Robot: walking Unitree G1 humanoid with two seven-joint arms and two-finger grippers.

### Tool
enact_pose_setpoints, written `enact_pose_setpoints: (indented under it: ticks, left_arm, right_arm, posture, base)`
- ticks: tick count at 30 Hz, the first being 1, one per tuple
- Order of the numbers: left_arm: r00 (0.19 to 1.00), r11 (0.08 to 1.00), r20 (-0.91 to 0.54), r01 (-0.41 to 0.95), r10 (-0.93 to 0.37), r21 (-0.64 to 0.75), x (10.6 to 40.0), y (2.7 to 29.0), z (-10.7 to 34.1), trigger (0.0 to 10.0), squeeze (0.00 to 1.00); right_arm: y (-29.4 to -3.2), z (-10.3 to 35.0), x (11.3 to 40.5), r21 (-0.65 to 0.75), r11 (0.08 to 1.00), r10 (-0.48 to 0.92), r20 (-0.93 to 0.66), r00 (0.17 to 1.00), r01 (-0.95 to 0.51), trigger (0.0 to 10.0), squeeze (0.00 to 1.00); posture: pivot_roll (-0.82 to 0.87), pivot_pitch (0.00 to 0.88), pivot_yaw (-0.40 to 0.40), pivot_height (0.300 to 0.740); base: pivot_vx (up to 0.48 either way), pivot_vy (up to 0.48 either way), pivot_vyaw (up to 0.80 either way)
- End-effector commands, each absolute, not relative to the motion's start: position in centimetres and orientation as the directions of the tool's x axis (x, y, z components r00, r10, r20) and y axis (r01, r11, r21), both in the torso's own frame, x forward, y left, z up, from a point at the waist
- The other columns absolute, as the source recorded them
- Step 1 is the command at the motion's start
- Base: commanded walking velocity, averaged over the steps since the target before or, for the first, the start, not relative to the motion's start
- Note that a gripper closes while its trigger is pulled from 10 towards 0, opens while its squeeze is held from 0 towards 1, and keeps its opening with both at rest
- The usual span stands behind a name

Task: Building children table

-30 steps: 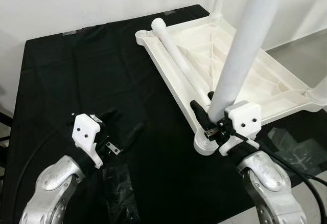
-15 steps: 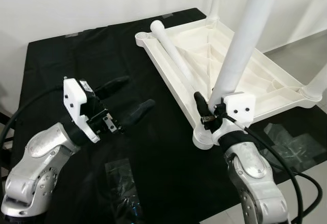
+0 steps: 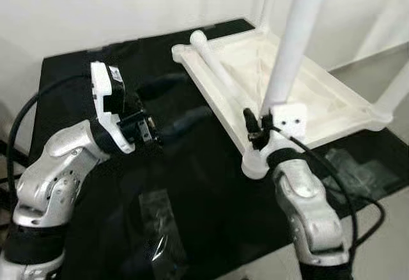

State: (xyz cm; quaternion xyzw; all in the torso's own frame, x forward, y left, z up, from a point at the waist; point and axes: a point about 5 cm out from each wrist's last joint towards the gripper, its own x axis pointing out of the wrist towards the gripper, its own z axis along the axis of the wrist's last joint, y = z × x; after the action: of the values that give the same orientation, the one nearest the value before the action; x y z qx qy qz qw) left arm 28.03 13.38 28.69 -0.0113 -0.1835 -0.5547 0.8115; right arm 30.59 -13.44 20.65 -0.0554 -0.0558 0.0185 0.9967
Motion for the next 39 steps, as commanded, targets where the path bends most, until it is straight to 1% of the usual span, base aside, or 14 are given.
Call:
enact_pose_setpoints:
  ticks: [1,4,5,6,8,9,11,12,18,22,25,30,33,39]
  left_arm:
    - [0.269,0.328,0.283,0.926,-0.921,0.186,28.4,12.1,28.3,10.0,1.0]
    - [0.269,0.328,0.283,0.926,-0.921,0.186,28.4,12.1,28.3,10.0,1.0]
    - [0.267,0.325,0.272,0.926,-0.924,0.194,28.9,11.0,28.3,10.0,1.0]
    - [0.267,0.325,0.272,0.926,-0.924,0.194,28.9,11.0,28.3,10.0,1.0]
    - [0.303,0.36,0.265,0.911,-0.915,0.199,30.6,8.6,28.7,10.0,1.0]
    - [0.303,0.36,0.265,0.911,-0.915,0.199,30.6,8.6,28.7,10.0,1.0]
    - [0.319,0.377,0.281,0.908,-0.905,0.184,31.2,7.8,29.1,10.0,0.97]
    - [0.317,0.377,0.297,0.91,-0.901,0.173,31.5,7.6,29.3,10.0,0.0]
    - [0.311,0.375,0.326,0.914,-0.893,0.153,31.8,7.2,29.8,10.0,0.0]
    - [0.301,0.366,0.34,0.919,-0.891,0.145,31.9,6.8,30.0,10.0,0.0]
    - [0.301,0.365,0.344,0.92,-0.889,0.139,32.0,6.7,30.1,10.0,0.0]
    - [0.301,0.364,0.344,0.921,-0.889,0.136,32.3,6.2,30.3,10.0,0.0]
    - [0.297,0.361,0.341,0.922,-0.892,0.14,32.4,6.1,30.5,10.0,0.0]
    - [0.332,0.392,0.301,0.905,-0.894,0.166,33.0,5.7,30.8,10.0,0.0]
  right_arm:
    - [-14.6,16.2,31.2,-0.125,0.992,-0.022,-0.112,0.994,0.008,10.0,0.0]
    - [-14.6,16.2,31.2,-0.125,0.992,-0.022,-0.112,0.994,0.008,10.0,0.0]
    - [-14.4,16.3,31.5,-0.124,0.992,-0.013,-0.107,0.994,0.0,10.0,0.0]
    - [-14.4,16.3,31.5,-0.124,0.992,-0.013,-0.107,0.994,0.0,10.0,0.0]
    - [-13.5,16.7,32.0,-0.114,0.993,0.021,-0.093,0.995,-0.031,10.0,0.0]
    - [-13.5,16.7,32.0,-0.114,0.993,0.021,-0.093,0.995,-0.031,10.0,0.0]
    - [-13.0,16.7,32.1,-0.109,0.993,0.039,-0.092,0.995,-0.049,10.0,0.0]
    - [-12.8,16.7,32.2,-0.104,0.993,0.049,-0.094,0.994,-0.059,10.0,0.0]
    - [-12.4,16.5,32.3,-0.095,0.992,0.075,-0.102,0.992,-0.085,10.0,0.0]
    - [-11.1,16.6,32.8,-0.075,0.98,0.173,-0.11,0.979,-0.182,10.0,0.0]
    - [-10.8,16.8,32.9,-0.066,0.977,0.196,-0.102,0.975,-0.203,10.0,0.0]
    - [-9.2,17.6,33.0,-0.033,0.953,0.297,-0.064,0.953,-0.3,10.0,0.0]
    - [-8.7,17.6,33.0,-0.029,0.948,0.314,-0.065,0.947,-0.316,10.0,0.0]
    - [-8.4,17.4,32.9,-0.022,0.944,0.327,-0.064,0.943,-0.329,10.0,0.0]
  posture:
    - [-0.06,0.158,0.039,0.74]
    - [-0.06,0.158,0.039,0.74]
    - [-0.06,0.156,0.038,0.74]
    - [-0.06,0.156,0.038,0.74]
    - [-0.06,0.149,0.038,0.74]
    - [-0.06,0.149,0.038,0.74]
    - [-0.07,0.148,0.039,0.74]
    - [-0.07,0.149,0.039,0.74]
    - [-0.07,0.149,0.038,0.74]
    - [-0.06,0.145,0.032,0.74]
    - [-0.06,0.143,0.03,0.74]
    - [-0.06,0.141,0.031,0.74]
    - [-0.06,0.141,0.033,0.74]
    - [-0.06,0.143,0.038,0.74]
  base:
    - [0.0,0.0,0.0]
    - [0.0,0.0,0.0]
    - [0.0,0.0,0.0]
    - [0.0,0.0,0.0]
    - [0.0,0.0,0.0]
    - [0.0,0.0,0.0]
    - [0.0,0.0,0.0]
    - [0.0,0.0,0.0]
    - [0.0,0.0,0.0]
    - [0.0,0.0,0.0]
    - [0.0,0.0,0.0]
    - [0.0,0.0,0.0]
    - [0.0,0.0,0.0]
    - [0.0,0.0,0.0]
